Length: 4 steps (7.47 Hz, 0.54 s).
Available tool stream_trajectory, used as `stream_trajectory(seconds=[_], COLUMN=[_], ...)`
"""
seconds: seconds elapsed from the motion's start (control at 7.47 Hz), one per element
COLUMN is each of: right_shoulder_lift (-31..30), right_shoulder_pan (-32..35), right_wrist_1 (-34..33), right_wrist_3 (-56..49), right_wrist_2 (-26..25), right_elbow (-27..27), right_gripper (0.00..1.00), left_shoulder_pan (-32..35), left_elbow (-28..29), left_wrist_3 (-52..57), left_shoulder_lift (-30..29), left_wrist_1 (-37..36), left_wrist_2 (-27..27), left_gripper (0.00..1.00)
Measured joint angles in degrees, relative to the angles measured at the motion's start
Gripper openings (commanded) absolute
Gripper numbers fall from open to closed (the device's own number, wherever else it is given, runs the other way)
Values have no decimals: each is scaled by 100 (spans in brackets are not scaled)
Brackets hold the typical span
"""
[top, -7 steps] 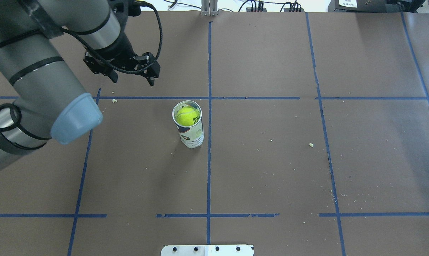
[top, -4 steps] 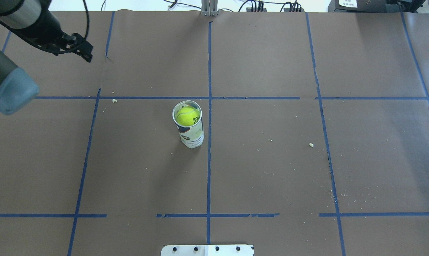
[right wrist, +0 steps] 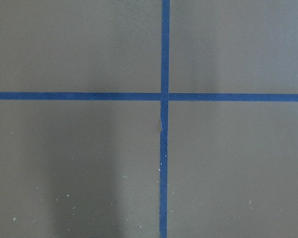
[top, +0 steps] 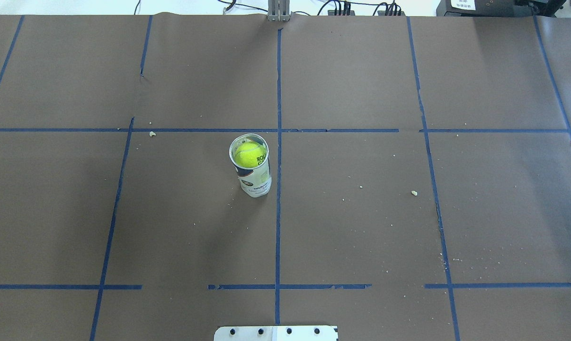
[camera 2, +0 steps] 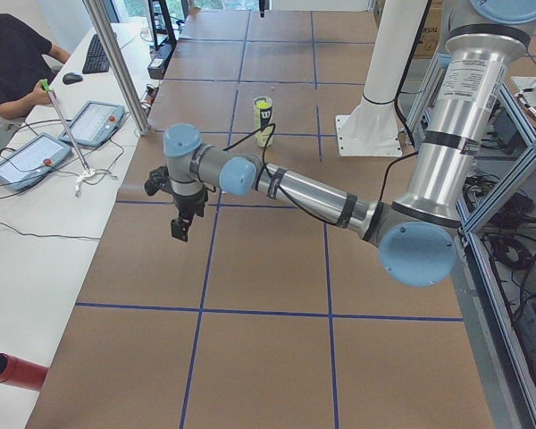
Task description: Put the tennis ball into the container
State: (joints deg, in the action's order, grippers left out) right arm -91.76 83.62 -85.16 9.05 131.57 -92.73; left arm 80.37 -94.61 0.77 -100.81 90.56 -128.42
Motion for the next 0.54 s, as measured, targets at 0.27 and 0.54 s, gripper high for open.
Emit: stream_trajectory(seconds=[0.27, 0.54], right_shoulder_lift=[0, 0], right_shoulder_pan=[4, 5], right_wrist_1=[0, 0], right_wrist_3=[0, 0], right_wrist_2=[0, 0], right_elbow=[0, 0], right_gripper=[100, 100], left_shoulder_pan=[533, 730], left_elbow=[350, 647], left_wrist_3=[744, 894], left_shoulder_lift=[426, 613], left_wrist_1=[-21, -1], left_wrist_2=[-74, -284], left_gripper=[100, 100])
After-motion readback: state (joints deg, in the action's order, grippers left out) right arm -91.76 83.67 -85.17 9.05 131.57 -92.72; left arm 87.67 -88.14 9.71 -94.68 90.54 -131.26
